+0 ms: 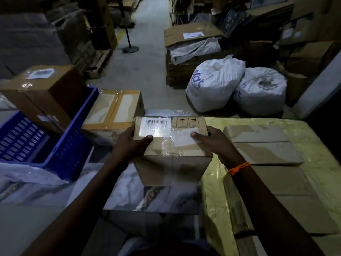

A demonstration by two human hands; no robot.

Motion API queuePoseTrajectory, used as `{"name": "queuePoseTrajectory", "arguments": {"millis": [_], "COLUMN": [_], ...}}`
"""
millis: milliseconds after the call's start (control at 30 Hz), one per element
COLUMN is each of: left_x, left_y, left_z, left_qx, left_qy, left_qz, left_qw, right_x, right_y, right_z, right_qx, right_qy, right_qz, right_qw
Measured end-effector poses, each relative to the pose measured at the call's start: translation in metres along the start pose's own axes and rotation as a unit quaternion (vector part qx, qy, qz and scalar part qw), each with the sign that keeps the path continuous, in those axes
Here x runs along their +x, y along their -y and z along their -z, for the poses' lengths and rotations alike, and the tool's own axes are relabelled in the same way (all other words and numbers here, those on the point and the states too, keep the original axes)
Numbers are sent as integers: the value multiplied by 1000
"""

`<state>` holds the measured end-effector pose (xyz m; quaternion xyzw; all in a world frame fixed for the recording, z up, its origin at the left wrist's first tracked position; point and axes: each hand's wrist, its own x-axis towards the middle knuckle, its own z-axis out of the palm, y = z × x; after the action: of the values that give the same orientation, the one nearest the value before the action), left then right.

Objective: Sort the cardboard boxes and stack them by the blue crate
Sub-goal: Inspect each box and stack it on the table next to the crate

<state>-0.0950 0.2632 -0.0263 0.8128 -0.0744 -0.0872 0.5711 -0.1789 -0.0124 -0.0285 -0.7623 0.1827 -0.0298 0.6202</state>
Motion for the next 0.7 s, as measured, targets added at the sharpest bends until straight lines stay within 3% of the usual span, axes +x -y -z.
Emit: {"name": "queuePoseTrajectory", "arguments": {"millis": [133, 267, 367, 467, 567, 700], "left_x": [-6, -10, -16, -26, -39, -52], "left_y": [-8, -4, 16, 47, 75, 102], "left_z": [-12, -15, -20, -26, -31, -32], "left_qx": [-19, -71, -114, -156, -135, -19], "left_qy": [-15, -9, -12, -29, -32, -29], "left_qz": [-66, -74, -39, 29, 49, -3], "left_qw": [997, 995, 993, 987, 989, 999], "right_x": [-7, -14, -23, -37, -56, -70], "right_y": [-4, -13, -29, -57, -91, -127], "right_z": [7, 14, 14, 5, -9, -22], "right_qx": [7, -19, -25, 40, 70, -8], "right_qy": [-53, -80, -114, -132, -146, -93], "right_qz": [29, 56, 75, 41, -9, -53], "right_qw": [998, 995, 990, 990, 987, 994]}}
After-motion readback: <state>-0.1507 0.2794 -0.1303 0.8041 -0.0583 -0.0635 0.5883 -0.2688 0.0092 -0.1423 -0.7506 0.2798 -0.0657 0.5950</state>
